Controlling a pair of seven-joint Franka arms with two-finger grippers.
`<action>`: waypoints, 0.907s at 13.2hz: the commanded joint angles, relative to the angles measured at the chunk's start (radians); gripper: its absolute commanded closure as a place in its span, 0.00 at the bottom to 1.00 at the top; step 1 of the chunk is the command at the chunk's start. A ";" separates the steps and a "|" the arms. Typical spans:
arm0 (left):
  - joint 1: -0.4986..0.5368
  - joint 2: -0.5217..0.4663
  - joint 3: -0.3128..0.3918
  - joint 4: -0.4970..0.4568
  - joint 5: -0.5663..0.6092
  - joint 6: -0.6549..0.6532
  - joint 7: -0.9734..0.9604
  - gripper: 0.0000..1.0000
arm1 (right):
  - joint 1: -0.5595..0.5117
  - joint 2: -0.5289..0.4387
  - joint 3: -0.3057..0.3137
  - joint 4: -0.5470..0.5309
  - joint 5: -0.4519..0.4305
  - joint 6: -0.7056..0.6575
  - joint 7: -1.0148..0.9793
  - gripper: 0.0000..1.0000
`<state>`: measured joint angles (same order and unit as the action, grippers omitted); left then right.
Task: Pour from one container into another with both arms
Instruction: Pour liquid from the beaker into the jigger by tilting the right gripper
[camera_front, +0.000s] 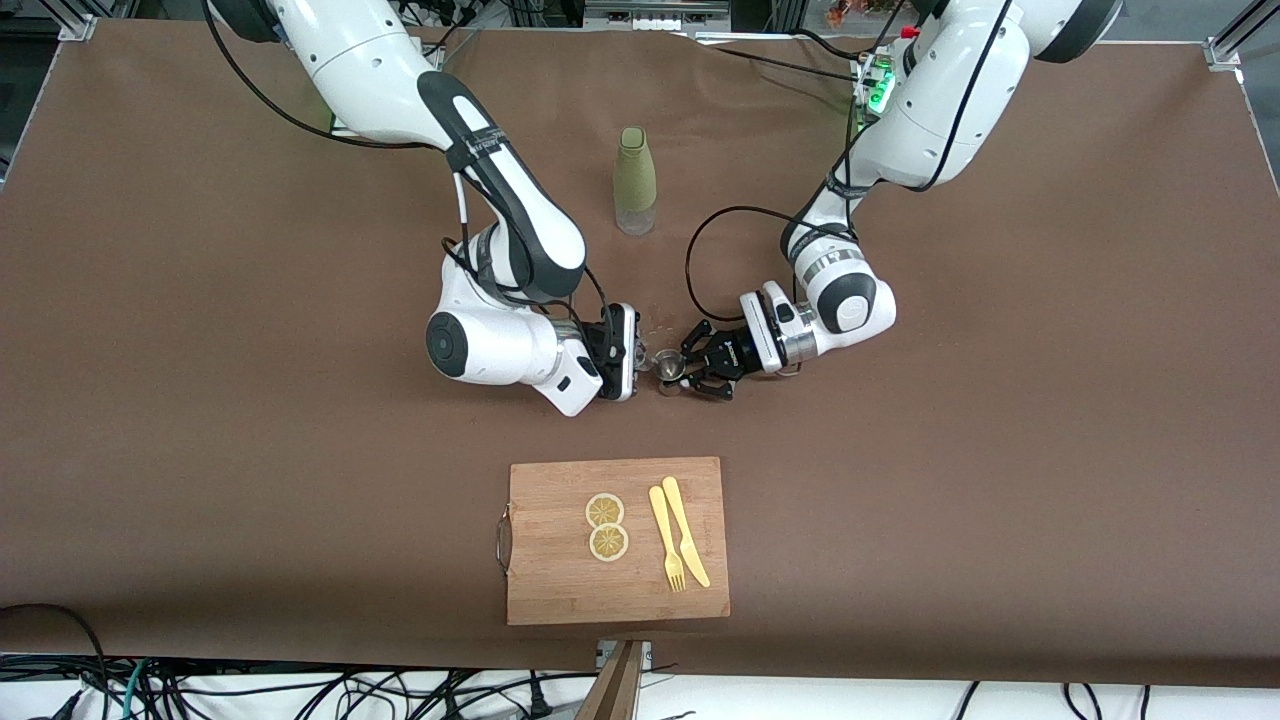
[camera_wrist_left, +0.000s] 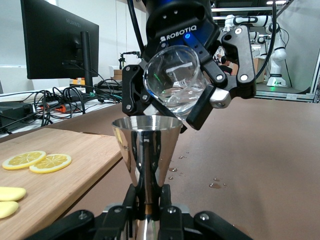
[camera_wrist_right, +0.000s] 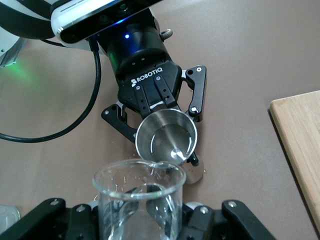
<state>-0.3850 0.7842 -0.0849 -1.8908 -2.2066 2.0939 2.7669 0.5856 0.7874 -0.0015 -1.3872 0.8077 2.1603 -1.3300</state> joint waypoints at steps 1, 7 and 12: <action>-0.003 -0.003 -0.010 -0.021 -0.058 0.003 0.186 1.00 | 0.014 -0.017 -0.003 -0.003 -0.028 0.001 0.044 1.00; -0.003 -0.003 -0.013 -0.019 -0.058 0.003 0.186 1.00 | 0.016 -0.046 0.001 -0.003 -0.113 -0.002 0.103 1.00; -0.002 -0.003 -0.013 -0.021 -0.059 0.003 0.186 1.00 | 0.039 -0.046 0.000 -0.001 -0.206 -0.002 0.141 1.00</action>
<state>-0.3882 0.7842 -0.0868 -1.8919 -2.2066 2.0965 2.7686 0.6040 0.7547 -0.0006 -1.3844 0.6547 2.1601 -1.2395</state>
